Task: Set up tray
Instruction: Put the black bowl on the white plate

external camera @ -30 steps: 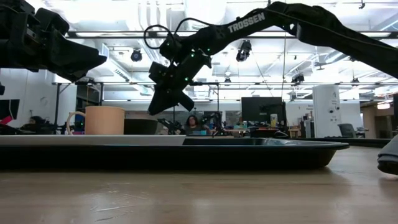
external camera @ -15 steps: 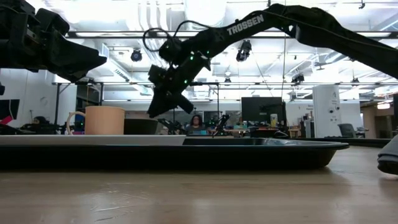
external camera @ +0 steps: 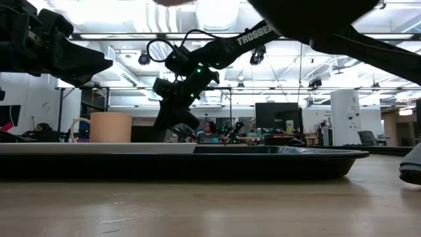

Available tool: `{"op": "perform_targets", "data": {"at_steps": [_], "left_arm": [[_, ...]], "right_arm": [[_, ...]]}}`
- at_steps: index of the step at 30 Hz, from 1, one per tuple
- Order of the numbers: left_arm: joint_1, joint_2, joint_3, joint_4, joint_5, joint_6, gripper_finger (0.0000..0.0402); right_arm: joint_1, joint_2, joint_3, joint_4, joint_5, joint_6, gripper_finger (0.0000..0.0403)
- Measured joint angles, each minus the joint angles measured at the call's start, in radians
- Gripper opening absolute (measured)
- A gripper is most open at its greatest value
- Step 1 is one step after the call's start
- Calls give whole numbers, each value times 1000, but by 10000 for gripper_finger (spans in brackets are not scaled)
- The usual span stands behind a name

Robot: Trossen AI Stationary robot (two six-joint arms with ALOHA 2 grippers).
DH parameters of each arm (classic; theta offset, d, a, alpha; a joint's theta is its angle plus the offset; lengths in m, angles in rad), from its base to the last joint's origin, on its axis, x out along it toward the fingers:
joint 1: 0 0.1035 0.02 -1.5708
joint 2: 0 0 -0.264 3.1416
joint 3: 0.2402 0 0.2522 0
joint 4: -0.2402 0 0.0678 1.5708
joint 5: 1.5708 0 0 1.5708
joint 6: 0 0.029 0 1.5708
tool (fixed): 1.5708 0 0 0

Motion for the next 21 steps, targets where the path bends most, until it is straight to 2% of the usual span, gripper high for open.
{"op": "perform_targets", "data": {"at_steps": [21], "left_arm": [[0, 1, 0, 0, 0, 0, 118]], "right_arm": [[10, 0, -23, 1, 7, 38, 68]]}}
